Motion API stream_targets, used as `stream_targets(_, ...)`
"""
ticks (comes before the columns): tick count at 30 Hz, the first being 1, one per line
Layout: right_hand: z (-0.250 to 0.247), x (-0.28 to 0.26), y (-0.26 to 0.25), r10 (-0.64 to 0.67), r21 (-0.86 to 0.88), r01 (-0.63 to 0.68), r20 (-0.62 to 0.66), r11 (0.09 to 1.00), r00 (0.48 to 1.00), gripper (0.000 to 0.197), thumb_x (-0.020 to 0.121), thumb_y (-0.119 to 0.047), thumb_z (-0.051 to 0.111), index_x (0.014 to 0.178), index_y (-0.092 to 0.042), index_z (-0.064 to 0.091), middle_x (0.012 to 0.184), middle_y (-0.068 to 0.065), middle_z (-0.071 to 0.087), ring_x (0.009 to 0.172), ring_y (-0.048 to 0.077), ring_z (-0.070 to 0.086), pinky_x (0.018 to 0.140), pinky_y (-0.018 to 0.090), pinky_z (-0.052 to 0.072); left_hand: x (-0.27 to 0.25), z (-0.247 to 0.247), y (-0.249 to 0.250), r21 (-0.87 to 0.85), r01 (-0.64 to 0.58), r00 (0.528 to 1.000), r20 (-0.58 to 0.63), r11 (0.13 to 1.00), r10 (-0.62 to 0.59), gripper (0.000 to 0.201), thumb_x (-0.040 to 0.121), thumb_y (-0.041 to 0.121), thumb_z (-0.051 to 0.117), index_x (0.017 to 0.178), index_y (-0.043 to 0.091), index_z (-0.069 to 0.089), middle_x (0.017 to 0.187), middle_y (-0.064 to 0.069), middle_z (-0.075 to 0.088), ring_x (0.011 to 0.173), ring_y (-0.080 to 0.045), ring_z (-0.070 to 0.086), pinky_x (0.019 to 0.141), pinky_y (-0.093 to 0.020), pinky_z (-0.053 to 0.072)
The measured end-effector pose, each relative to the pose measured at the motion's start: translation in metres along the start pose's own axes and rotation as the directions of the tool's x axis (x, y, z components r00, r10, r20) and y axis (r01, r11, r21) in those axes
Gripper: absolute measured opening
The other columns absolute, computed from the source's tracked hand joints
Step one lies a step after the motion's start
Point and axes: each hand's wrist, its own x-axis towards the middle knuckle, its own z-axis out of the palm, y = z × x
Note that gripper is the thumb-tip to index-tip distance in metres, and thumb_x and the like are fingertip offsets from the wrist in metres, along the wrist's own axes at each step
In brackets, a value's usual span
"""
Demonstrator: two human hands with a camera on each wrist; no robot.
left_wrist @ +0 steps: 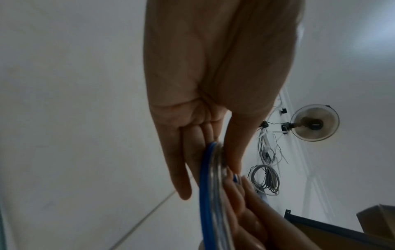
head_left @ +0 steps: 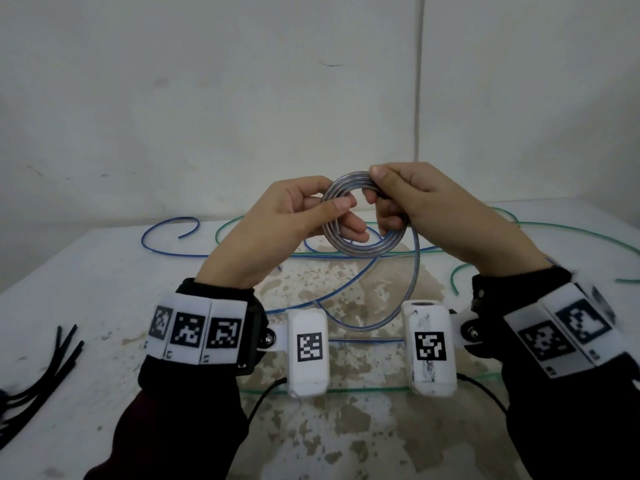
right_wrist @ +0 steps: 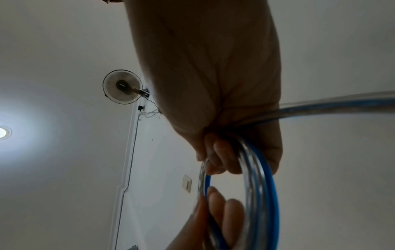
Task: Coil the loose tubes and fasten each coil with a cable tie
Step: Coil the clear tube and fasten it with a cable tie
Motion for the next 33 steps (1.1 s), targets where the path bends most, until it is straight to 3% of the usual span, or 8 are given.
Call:
stream_targets(6,-0.001,0.001,-0.001,-0.007,0.033,0.007,-0.006,0.999,1.000,0.036,0.104,-0.021,0.030,0.074,-0.010,0.047,0.049,-0.014,0.032,0.045,0.008,0.031,0.051,0.017,0.035,0.002,0.006,0.002,0.064,-0.037,0.993,-0.110,0.997,0.043,0.013,0.095,0.005,0.051,0.099,-0.002,0.062,0.088,-0.019,0.071,0.077,-0.026,0.072,0.076,-0.029,0.058)
stream_targets(10,-0.005,-0.004,-0.003,0.028,-0.013,-0.027,0.093,1.000,0.995,0.035,0.104,-0.020,0.032,0.076,-0.007,0.049,0.051,-0.012,0.032,0.047,0.007,0.029,0.049,0.015,0.035,0.002,0.012,0.003,0.075,0.057,0.998,-0.025,0.996,-0.055,0.015,0.096,0.015,0.050,0.090,0.004,0.060,0.075,-0.012,0.065,0.068,-0.024,0.066,0.072,-0.032,0.054)
stream_targets(13,0.001,-0.005,-0.003,0.063,-0.060,-0.055,0.141,0.997,0.988,0.033,0.104,-0.018,0.032,0.082,-0.001,0.050,0.054,-0.007,0.032,0.049,0.007,0.028,0.049,0.016,0.032,0.003,0.011,-0.001,0.100,0.157,0.986,0.048,0.983,-0.162,0.028,0.100,0.024,0.042,0.085,0.007,0.058,0.067,-0.008,0.058,0.057,-0.017,0.057,0.062,-0.024,0.050)
stream_targets(16,0.009,-0.003,-0.002,0.081,-0.019,-0.080,0.137,0.997,0.987,0.036,0.104,-0.018,0.031,0.076,-0.004,0.049,0.051,-0.009,0.033,0.046,0.005,0.027,0.047,0.015,0.030,0.004,0.005,-0.005,0.106,0.161,0.985,0.053,0.981,-0.167,0.031,0.100,0.023,0.040,0.082,0.005,0.058,0.061,-0.003,0.055,0.053,-0.014,0.053,0.057,-0.019,0.048)
stream_targets(19,0.013,0.000,-0.001,0.102,-0.004,-0.102,0.093,0.995,0.990,0.038,0.104,-0.019,0.030,0.074,-0.007,0.048,0.046,-0.015,0.033,0.043,0.004,0.027,0.046,0.015,0.029,0.005,0.001,-0.006,0.057,0.158,0.985,0.054,0.986,-0.162,0.030,0.099,0.020,0.042,0.077,0.004,0.056,0.056,0.000,0.050,0.052,-0.015,0.052,0.057,-0.019,0.046)
stream_targets(24,0.008,0.000,0.001,0.071,-0.177,-0.070,-0.002,0.982,0.997,0.035,0.103,-0.025,0.035,0.069,-0.014,0.040,0.048,-0.012,0.039,0.044,0.006,0.035,0.051,0.023,0.034,0.008,0.007,-0.009,-0.128,0.177,0.983,0.078,0.976,-0.168,0.035,0.101,0.023,0.037,0.076,0.004,0.055,0.058,0.000,0.045,0.051,-0.012,0.043,0.063,-0.024,0.038)
stream_targets(29,0.010,0.000,-0.004,-0.002,0.048,0.007,-0.086,0.999,0.996,0.031,0.104,-0.019,0.030,0.084,-0.007,0.051,0.064,0.006,0.047,0.056,0.015,0.049,0.058,0.024,0.049,0.014,0.010,-0.009,-0.191,-0.034,0.985,-0.171,0.981,0.001,0.033,0.103,0.018,0.034,0.077,0.006,0.051,0.073,-0.004,0.034,0.053,-0.006,0.025,0.054,-0.021,0.022)
stream_targets(33,0.008,0.003,0.001,0.011,0.279,0.003,-0.049,0.960,0.999,0.037,0.104,-0.022,0.030,0.088,-0.008,0.060,0.064,0.002,0.058,0.064,0.015,0.058,0.072,0.027,0.053,0.016,0.011,-0.008,-0.237,-0.202,0.941,-0.317,0.950,0.121,0.036,0.104,0.017,0.032,0.074,0.010,0.050,0.071,0.000,0.038,0.053,-0.005,0.027,0.054,-0.022,0.021)
